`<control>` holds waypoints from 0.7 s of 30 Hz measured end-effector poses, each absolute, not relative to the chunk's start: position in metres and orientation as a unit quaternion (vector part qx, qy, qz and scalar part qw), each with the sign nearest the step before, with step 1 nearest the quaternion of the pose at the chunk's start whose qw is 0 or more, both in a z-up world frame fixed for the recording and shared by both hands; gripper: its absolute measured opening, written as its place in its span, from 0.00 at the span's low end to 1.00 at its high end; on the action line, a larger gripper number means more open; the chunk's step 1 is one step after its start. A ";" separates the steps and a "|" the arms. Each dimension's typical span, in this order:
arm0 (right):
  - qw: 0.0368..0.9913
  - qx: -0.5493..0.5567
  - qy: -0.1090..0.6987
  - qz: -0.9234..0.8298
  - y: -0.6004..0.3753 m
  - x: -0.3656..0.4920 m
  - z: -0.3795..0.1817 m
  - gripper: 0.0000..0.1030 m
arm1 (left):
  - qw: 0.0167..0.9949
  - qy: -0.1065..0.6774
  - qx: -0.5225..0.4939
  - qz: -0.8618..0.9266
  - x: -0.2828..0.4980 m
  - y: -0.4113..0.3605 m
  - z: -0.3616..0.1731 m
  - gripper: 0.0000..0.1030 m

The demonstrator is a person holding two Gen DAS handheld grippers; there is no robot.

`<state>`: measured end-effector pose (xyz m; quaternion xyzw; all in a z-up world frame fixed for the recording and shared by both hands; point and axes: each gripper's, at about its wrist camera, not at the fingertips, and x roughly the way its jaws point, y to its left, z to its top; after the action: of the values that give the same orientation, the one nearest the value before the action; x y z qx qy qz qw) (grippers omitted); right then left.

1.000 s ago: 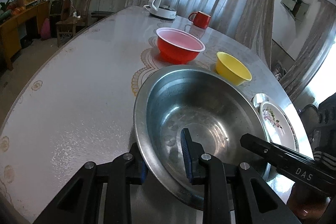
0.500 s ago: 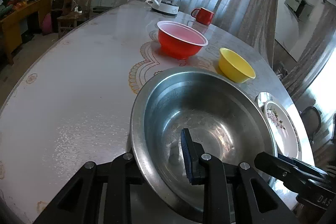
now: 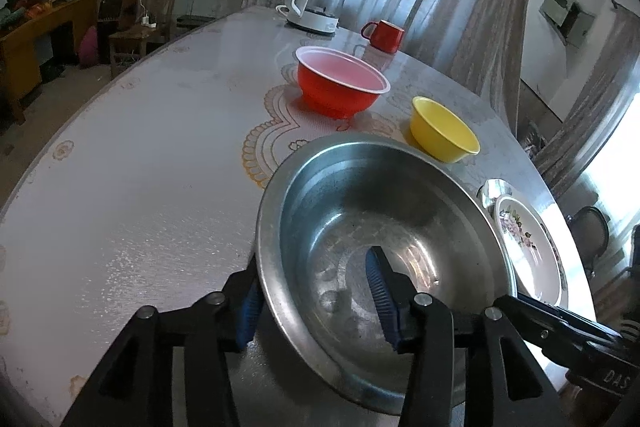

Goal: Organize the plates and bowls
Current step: 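Open both grippers to release the steel basin on the table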

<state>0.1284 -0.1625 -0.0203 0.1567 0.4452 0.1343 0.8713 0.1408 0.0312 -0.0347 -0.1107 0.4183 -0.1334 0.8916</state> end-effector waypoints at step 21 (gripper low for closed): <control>0.889 0.165 0.407 0.131 -0.182 0.110 0.008 0.34 | 0.900 0.398 -0.129 -0.120 0.127 0.043 -0.010 0.83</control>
<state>0.1096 -0.1823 0.0080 0.1650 0.4068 0.1313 0.8888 0.1270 0.0427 -0.0096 -0.1293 0.3980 -0.1196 0.9003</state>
